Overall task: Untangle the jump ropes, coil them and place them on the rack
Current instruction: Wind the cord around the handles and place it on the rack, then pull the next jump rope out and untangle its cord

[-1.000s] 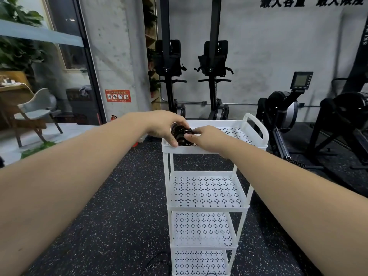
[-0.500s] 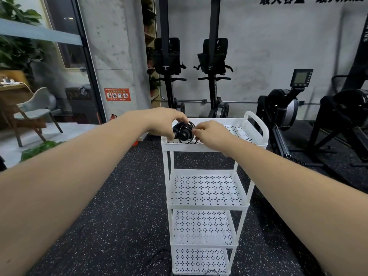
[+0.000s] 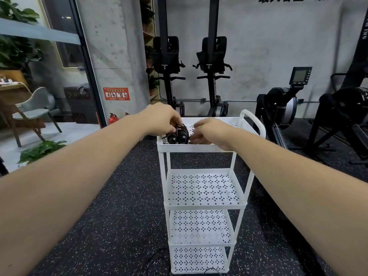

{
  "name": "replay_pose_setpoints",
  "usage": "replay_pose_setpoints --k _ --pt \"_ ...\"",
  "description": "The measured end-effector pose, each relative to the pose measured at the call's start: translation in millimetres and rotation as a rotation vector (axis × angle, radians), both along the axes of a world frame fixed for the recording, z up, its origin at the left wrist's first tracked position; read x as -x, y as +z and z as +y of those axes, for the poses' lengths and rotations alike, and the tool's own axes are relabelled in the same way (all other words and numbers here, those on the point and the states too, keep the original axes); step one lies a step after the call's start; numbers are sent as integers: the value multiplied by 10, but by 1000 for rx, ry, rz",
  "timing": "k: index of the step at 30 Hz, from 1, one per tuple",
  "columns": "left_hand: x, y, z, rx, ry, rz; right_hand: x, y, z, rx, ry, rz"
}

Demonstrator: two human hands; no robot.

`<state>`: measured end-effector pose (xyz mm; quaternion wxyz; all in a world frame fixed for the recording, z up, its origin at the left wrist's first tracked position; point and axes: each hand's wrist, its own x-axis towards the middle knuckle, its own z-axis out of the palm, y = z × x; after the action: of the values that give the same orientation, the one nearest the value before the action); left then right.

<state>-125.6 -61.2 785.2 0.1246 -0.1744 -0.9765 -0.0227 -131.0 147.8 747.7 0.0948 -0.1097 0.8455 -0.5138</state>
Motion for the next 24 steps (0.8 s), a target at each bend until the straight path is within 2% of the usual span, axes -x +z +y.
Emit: replay_pose_setpoints --k 7,11,21,24 --pt "5 18 -32 -32 26 -9 74 -76 47 -206 -89 153" --pt "-13 22 0 -38 -11 -19 84 -89 72 -249 -112 185" --pt "-226 -9 140 -219 -75 54 -69 -44 214 -180 -199 368" --pt "-451 -103 254 -356 -90 97 -272 -103 312 -136 -216 462"
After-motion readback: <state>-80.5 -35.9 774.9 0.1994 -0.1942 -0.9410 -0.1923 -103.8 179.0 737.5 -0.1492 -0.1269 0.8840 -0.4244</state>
